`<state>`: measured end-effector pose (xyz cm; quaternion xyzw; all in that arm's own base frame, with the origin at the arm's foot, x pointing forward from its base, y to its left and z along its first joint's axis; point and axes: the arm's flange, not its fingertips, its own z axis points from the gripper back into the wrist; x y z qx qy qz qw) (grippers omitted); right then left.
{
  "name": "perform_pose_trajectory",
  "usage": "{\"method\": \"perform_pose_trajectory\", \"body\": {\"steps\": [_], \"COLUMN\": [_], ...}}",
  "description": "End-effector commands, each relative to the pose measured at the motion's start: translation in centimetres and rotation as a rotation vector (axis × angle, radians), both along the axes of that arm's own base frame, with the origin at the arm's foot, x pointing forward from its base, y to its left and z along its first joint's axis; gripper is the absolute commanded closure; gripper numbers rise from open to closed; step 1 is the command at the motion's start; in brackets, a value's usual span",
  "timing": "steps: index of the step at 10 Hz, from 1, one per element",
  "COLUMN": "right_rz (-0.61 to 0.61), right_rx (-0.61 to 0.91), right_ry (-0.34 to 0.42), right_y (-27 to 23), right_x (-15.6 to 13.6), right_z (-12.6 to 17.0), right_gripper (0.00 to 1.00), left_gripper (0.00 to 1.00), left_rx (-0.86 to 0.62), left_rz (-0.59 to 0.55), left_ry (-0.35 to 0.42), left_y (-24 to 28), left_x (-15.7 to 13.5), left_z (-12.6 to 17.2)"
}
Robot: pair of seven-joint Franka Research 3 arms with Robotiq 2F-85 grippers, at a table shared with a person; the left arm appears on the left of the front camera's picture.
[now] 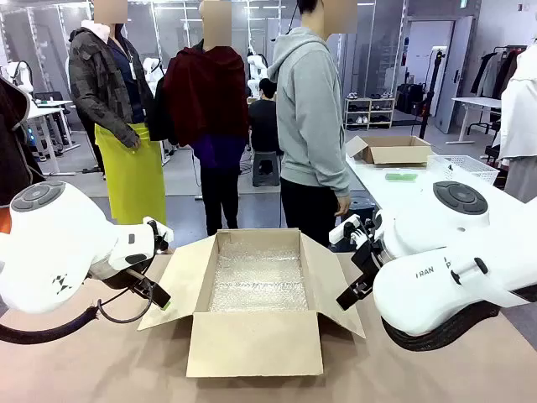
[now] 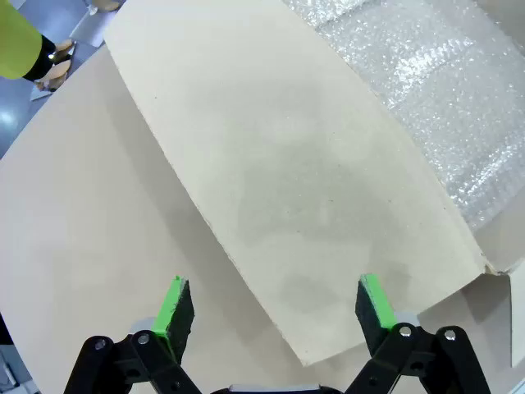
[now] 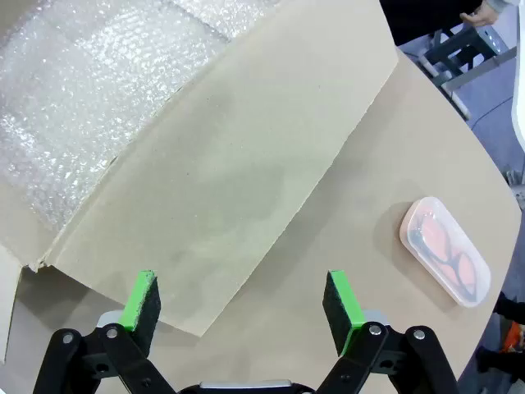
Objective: Pack the glasses set securely to prepare it for shipping.
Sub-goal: Place the Glasses case inside the Package Box.
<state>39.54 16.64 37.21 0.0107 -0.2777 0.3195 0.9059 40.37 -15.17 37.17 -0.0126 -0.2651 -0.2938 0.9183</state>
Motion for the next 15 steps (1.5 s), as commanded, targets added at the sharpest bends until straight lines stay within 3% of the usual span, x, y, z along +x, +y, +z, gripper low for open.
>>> {"method": "perform_pose_trajectory", "body": {"steps": [1,10,11,12,13,14,15], "right_rz": [0.000,0.000,-0.012,0.012,0.012,0.014,0.055], "right_rx": [0.000,-0.001,0.002,0.001,-0.032,-0.043,-0.082], "right_ry": [0.000,0.000,-0.022,0.006,-0.024,-0.032,-0.005], "right_y": [0.0,0.0,-0.7,-1.4,-2.5,-4.4,-6.5], "right_x": [0.0,0.0,0.4,0.3,0.4,0.9,1.2], "right_z": [0.0,0.0,1.5,2.9,4.2,6.0,7.5], "right_gripper": [0.00,0.00,0.00,0.00,0.00,0.00,0.00], "left_gripper": [0.00,0.00,0.00,0.00,0.00,0.00,0.00], "left_rx": [0.000,0.001,0.013,0.004,-0.004,-0.048,-0.039], "left_rz": [0.000,-0.002,-0.012,-0.044,-0.075,-0.168,-0.190], "left_ry": [0.000,0.000,-0.031,-0.018,-0.009,-0.019,-0.037], "left_y": [0.0,-0.1,0.6,1.9,3.0,4.3,5.0], "left_x": [0.0,0.0,-0.2,-0.3,-0.6,-1.6,-2.2], "left_z": [0.0,0.0,1.7,3.7,5.6,8.8,10.8]}}
